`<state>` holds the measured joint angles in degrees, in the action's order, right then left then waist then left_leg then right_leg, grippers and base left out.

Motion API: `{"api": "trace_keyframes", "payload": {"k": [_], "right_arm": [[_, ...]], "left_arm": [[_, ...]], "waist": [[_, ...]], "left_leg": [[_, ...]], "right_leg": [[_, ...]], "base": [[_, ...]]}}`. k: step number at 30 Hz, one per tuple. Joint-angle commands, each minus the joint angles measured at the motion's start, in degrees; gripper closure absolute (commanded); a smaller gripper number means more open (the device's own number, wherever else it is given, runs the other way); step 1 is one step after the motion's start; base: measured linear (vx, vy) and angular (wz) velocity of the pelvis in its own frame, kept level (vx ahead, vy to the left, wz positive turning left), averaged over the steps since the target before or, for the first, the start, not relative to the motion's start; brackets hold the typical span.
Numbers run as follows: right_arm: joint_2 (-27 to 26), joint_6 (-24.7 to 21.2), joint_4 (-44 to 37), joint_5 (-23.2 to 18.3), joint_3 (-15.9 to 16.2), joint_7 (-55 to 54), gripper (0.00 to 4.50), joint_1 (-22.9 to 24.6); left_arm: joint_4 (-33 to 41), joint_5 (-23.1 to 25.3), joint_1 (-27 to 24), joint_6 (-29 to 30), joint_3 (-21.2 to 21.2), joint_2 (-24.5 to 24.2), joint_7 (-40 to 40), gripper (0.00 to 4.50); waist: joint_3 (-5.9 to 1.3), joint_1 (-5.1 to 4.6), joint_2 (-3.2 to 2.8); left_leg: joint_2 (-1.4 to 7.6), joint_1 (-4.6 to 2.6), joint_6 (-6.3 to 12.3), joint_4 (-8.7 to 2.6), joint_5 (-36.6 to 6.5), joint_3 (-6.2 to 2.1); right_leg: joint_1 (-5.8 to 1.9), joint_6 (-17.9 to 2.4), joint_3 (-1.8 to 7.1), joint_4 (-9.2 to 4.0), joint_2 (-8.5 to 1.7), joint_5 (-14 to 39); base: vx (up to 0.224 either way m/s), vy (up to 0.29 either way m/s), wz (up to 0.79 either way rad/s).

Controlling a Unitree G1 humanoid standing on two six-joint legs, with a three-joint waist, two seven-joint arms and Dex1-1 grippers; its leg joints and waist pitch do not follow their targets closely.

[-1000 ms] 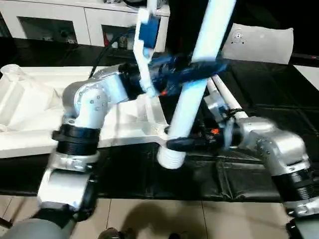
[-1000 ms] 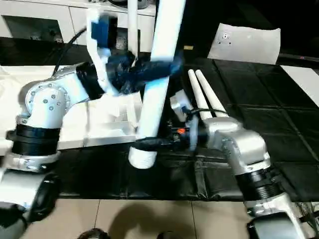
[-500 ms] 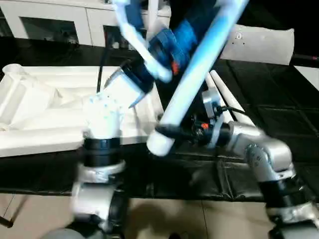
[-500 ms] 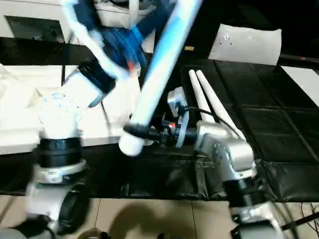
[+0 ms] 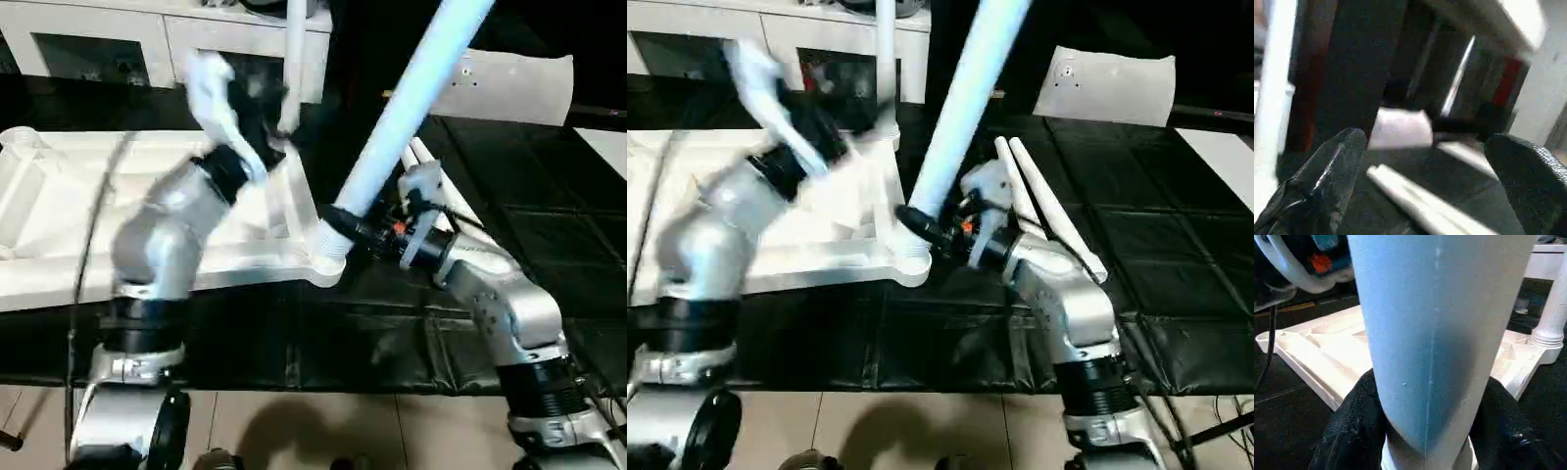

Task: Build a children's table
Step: Pick table leg

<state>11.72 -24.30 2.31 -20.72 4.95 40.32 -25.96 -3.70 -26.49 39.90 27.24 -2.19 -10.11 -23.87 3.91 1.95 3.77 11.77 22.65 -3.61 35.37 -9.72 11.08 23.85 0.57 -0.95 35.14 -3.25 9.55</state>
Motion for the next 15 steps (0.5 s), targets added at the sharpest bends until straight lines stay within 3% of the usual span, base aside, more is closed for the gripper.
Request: {"api": "trace_keyframes", "payload": {"k": [1, 3, 7, 15], "right_arm": [[0.14, 0.77, -1.70, 0.46, -0.28, -0.68, 2.59, 0.38], [-0.26, 1.59, -1.64, 1.73, 1.14, -1.65, 2.59, 0.97], [-0.50, 3.76, -0.15, 4.52, 2.51, -2.82, 2.59, 1.37], [-0.76, 4.12, 1.03, 5.21, 2.17, -4.25, 2.59, 1.10]], "left_arm": [[-0.05, 2.01, 0.45, 0.17, 1.71, -0.41, 1.26, 0.00], [1.98, 4.91, 0.37, -0.26, 5.47, -2.24, -0.69, 0.00], [6.37, 4.61, -0.09, -1.40, 8.43, -1.75, -4.53, 0.00], [9.23, 4.27, -1.15, -1.67, 10.43, -2.19, -7.03, 0.00]], "waist": [[-4.62, -0.24, -0.68], [-4.56, -0.21, -0.70], [-4.44, -0.28, -0.64], [-4.22, -0.55, -0.64]], "left_leg": [[1.13, -1.57, -2.45, -4.35, -12.16, -0.81], [1.09, -1.56, -1.94, -4.34, -12.17, -0.74], [1.12, -1.53, -2.29, -4.30, -12.76, -0.63], [0.96, -1.61, -2.58, -4.33, -15.87, -0.69]], "right_leg": [[-2.29, -7.87, 1.32, -3.85, -2.77, 14.16], [-2.31, -8.28, 1.36, -3.90, -2.88, 13.88], [-2.21, -8.72, 1.46, -4.01, -3.00, 15.45], [-1.91, -6.96, 1.47, -4.47, -2.74, 19.80]], "base": [[0.000, 0.000, 0.00], [0.000, 0.000, 0.00], [0.000, 0.000, 0.00], [0.000, 0.000, 0.00]]}}
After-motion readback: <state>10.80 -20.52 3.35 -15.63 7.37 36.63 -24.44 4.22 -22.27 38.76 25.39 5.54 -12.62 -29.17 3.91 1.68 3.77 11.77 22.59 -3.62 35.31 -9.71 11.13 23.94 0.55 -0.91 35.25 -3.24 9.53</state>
